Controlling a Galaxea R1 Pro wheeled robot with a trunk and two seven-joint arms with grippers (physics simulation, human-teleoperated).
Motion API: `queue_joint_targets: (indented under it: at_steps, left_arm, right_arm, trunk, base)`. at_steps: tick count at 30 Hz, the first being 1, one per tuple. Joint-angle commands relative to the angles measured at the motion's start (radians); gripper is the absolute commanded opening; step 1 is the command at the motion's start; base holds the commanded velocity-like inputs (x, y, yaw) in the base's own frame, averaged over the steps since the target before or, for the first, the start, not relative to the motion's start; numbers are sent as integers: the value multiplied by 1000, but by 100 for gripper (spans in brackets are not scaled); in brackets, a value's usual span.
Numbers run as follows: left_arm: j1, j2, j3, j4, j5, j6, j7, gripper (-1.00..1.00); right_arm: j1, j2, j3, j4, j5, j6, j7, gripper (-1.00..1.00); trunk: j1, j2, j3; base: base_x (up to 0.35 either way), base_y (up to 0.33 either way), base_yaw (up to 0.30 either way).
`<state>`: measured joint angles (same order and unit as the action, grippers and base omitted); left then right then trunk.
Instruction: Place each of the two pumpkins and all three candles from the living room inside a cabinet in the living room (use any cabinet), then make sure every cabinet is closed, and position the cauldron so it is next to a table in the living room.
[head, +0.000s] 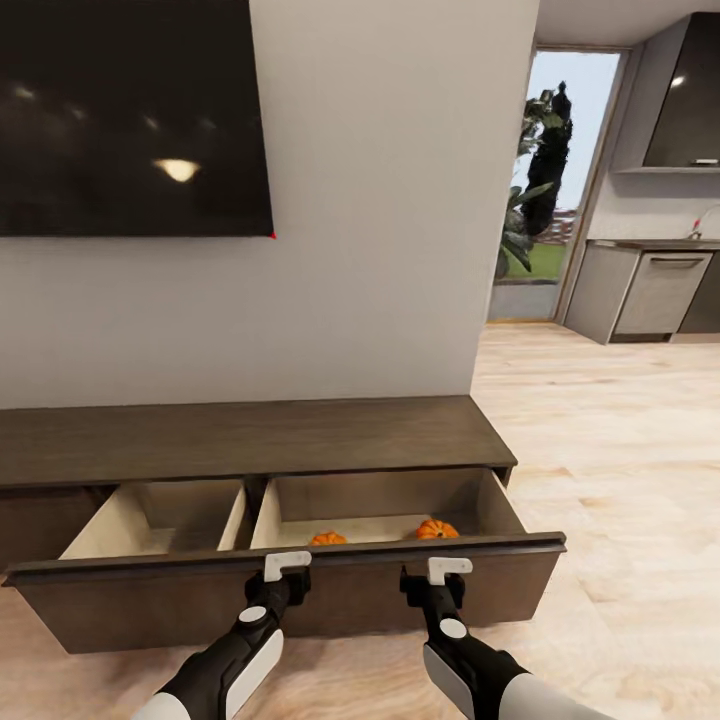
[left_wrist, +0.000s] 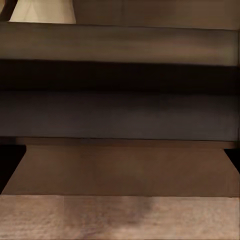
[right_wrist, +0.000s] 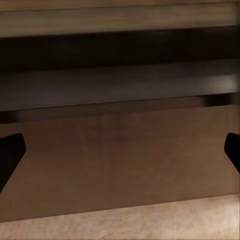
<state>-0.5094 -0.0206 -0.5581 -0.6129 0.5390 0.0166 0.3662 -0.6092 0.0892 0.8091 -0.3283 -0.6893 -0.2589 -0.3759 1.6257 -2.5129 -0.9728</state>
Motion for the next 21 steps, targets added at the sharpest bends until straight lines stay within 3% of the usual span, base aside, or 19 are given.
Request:
queue_joint_targets:
  at_steps: [1,21]
  left_arm:
    - [-2,1,-6,-5,-4,2,6,100]
    - [-1,1,-6,-5,-4,2,6,100]
  right_arm:
    - [-1,0,9,0,-10,-5,-5,100]
    - [-1,0,9,1,-12,-4,-5,100]
  trunk:
    - [0,-1,-1]
    - [0,-1,-1]
  base:
    - [274,0,0]
    - [300,0,0]
